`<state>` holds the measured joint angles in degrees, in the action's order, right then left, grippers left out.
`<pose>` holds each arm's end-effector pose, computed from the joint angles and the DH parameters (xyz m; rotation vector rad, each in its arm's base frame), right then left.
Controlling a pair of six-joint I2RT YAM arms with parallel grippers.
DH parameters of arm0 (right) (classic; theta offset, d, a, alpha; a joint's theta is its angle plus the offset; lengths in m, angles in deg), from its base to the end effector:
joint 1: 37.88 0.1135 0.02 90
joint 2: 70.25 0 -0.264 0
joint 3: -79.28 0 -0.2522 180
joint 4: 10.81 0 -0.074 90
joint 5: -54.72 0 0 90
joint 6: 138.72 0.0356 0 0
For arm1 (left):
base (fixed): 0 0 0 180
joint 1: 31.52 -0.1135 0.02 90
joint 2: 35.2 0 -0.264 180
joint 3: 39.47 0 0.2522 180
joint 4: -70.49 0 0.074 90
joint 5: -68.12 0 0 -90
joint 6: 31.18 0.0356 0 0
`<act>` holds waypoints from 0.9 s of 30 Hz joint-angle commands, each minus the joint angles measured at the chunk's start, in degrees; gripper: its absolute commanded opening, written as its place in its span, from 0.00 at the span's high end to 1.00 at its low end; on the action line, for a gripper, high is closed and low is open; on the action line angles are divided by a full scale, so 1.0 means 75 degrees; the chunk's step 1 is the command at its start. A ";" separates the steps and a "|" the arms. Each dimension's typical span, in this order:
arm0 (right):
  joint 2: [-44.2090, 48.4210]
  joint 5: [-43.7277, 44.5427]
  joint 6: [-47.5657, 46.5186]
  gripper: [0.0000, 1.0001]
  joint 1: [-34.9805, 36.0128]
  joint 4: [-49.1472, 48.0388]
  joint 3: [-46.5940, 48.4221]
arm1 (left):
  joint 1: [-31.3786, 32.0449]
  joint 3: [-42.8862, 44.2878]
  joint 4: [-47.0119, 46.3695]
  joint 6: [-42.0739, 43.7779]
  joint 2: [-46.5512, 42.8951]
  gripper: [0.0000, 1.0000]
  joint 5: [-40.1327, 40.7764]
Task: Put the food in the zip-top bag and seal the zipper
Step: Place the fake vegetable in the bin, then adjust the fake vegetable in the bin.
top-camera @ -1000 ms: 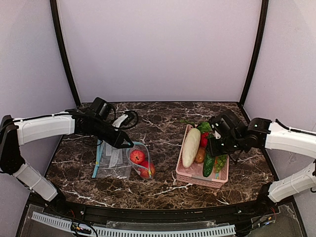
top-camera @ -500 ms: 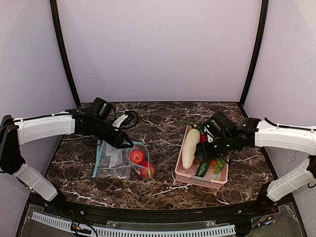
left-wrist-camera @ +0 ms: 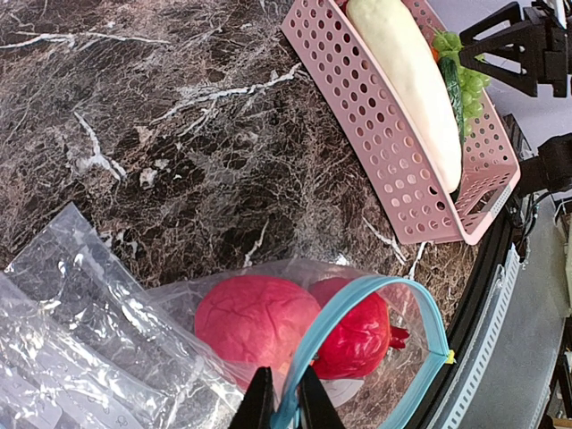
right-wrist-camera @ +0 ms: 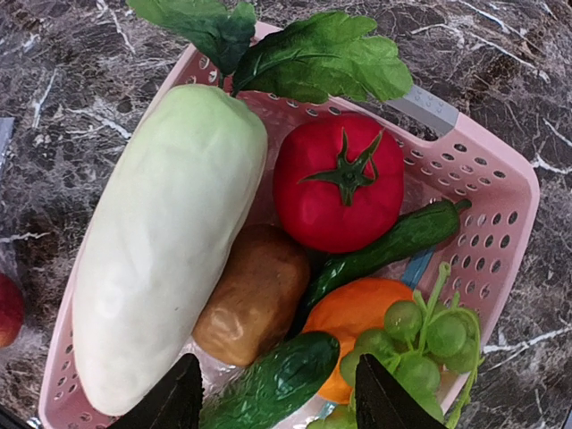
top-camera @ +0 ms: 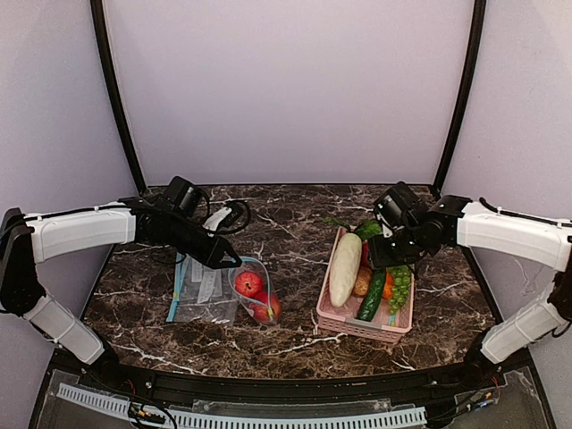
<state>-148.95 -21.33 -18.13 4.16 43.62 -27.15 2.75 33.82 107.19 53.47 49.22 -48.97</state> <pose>0.2096 0.1774 0.2562 -0.1712 2.5646 0.1607 0.2493 -0.1895 0.2492 0.8367 2.3282 -0.8802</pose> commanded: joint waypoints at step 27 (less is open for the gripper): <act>-0.3115 -0.0570 -0.1068 0.72 -0.1412 -0.0323 0.0589 | 0.0014 -0.0043 0.0201 -0.0052 -0.0076 0.90 -0.0090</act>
<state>-168.57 -27.53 -27.35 -6.05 39.99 -22.67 2.75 33.82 107.28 53.43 49.22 -49.04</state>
